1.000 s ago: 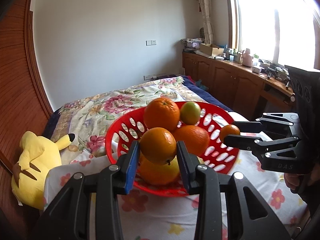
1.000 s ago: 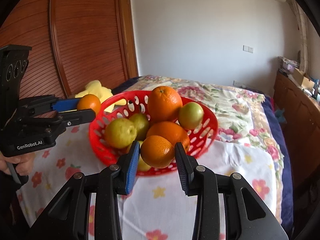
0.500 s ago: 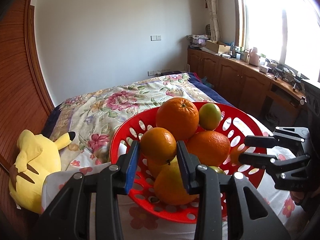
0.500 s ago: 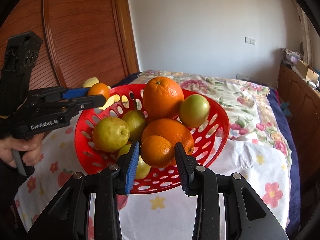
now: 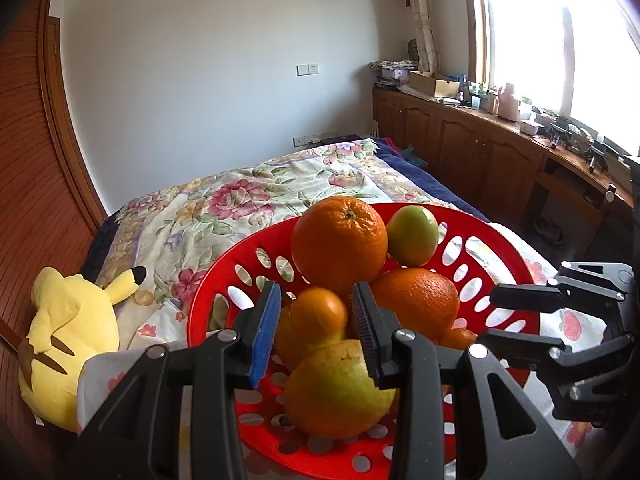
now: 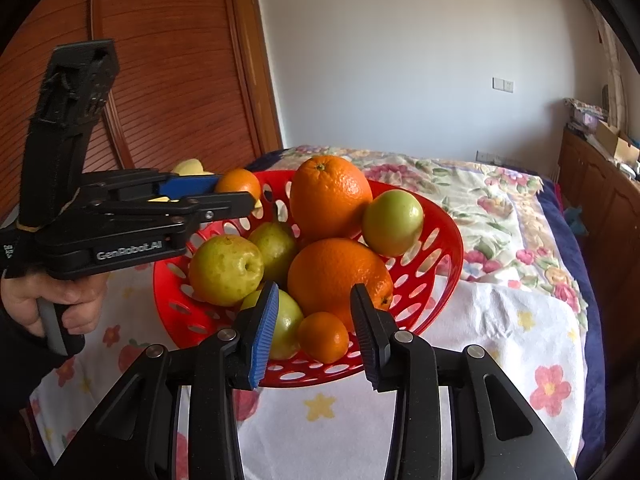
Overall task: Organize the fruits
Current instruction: 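Open the right tool to drop its tangerine into the basket while the left tool releases its tangerine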
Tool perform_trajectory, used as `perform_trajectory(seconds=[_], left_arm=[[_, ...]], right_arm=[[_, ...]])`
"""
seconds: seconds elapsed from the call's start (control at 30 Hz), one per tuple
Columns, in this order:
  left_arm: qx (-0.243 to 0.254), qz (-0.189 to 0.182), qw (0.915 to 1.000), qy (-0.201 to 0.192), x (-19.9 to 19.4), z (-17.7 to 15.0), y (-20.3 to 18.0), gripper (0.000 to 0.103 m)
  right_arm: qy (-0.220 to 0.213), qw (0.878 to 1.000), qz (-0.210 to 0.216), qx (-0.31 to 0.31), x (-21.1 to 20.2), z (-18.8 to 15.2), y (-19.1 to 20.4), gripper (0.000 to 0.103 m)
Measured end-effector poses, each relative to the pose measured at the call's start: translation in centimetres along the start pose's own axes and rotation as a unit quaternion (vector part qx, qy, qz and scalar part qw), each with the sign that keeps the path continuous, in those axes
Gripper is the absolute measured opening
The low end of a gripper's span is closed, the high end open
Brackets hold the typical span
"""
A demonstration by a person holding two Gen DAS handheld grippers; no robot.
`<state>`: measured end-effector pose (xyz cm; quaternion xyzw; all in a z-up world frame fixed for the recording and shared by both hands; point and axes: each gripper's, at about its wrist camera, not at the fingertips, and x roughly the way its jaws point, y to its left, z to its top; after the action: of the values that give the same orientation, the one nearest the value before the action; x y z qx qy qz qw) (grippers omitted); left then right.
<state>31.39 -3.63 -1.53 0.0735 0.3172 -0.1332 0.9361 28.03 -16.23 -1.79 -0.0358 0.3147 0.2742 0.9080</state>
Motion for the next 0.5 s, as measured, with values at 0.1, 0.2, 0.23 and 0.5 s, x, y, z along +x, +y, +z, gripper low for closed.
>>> perform_trajectory(seconds=[0.1, 0.2, 0.23, 0.5], left_arm=[[0.002, 0.005, 1.0000, 0.004, 0.3, -0.1, 0.0, 0.036], [0.000, 0.007, 1.0000, 0.005, 0.3, -0.4, 0.1, 0.036], [-0.001, 0.008, 1.0000, 0.005, 0.2, -0.4, 0.1, 0.036], [-0.008, 0.020, 0.9998, -0.006, -1.8, -1.3, -0.1, 0.040]], right_arm=[[-0.001, 1.000, -0.001, -0.002, 0.0, 0.0, 0.0, 0.037], [-0.002, 1.000, -0.001, -0.002, 0.0, 0.0, 0.0, 0.037], [-0.002, 1.000, -0.001, -0.002, 0.0, 0.0, -0.1, 0.037], [-0.008, 1.000, -0.012, 0.000, -0.5, 0.4, 0.1, 0.037]])
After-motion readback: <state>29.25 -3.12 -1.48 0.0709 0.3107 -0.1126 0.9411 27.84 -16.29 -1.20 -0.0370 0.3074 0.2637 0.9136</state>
